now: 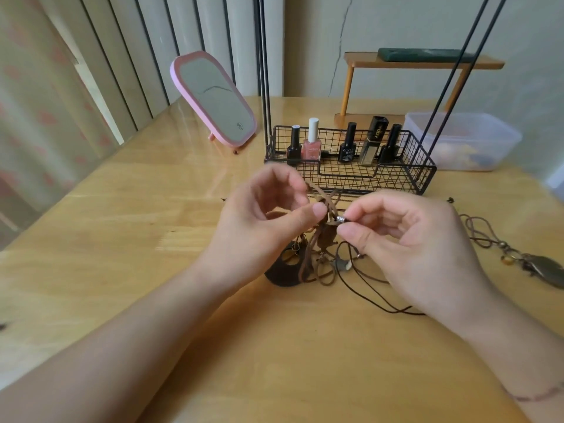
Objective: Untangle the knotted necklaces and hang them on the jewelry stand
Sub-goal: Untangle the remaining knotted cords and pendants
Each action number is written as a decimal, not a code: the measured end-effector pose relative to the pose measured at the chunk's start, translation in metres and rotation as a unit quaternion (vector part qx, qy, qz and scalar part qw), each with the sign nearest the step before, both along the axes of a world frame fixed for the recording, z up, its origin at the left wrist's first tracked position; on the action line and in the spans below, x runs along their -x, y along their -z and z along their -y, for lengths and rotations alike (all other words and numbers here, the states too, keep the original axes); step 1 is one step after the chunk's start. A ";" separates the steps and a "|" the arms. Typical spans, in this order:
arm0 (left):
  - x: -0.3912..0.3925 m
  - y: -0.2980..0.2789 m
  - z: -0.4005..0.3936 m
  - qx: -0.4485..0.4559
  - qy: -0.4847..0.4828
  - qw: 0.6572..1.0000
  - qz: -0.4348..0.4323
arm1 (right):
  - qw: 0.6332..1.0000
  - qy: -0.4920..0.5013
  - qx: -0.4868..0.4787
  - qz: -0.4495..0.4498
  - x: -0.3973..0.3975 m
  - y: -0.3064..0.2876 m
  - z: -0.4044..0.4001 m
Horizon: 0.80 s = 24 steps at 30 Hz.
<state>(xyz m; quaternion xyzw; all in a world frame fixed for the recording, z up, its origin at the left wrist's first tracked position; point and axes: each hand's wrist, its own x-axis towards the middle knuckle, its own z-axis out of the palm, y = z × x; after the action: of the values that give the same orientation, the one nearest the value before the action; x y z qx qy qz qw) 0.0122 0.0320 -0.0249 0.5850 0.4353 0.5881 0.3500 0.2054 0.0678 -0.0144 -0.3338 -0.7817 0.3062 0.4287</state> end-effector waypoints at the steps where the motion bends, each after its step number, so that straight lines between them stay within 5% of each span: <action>1: -0.001 -0.001 0.000 0.027 0.021 0.999 -0.001 | 1.000 -0.004 -0.010 -0.001 0.000 -0.001 0.001; 9: 0.002 -0.003 -0.002 0.070 0.062 0.991 0.098 | 0.999 -0.020 -0.025 -0.010 -0.003 0.000 0.001; 24: 0.006 -0.002 -0.002 0.075 0.133 0.982 0.107 | 0.979 -0.125 0.161 -0.031 -0.004 -0.004 -0.002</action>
<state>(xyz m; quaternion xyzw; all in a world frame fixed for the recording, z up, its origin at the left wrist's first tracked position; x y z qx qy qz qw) 0.0058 0.0337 -0.0232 0.5435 0.3564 0.5608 0.5129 0.2094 0.0700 -0.0107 -0.2880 -0.7445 0.4891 0.3515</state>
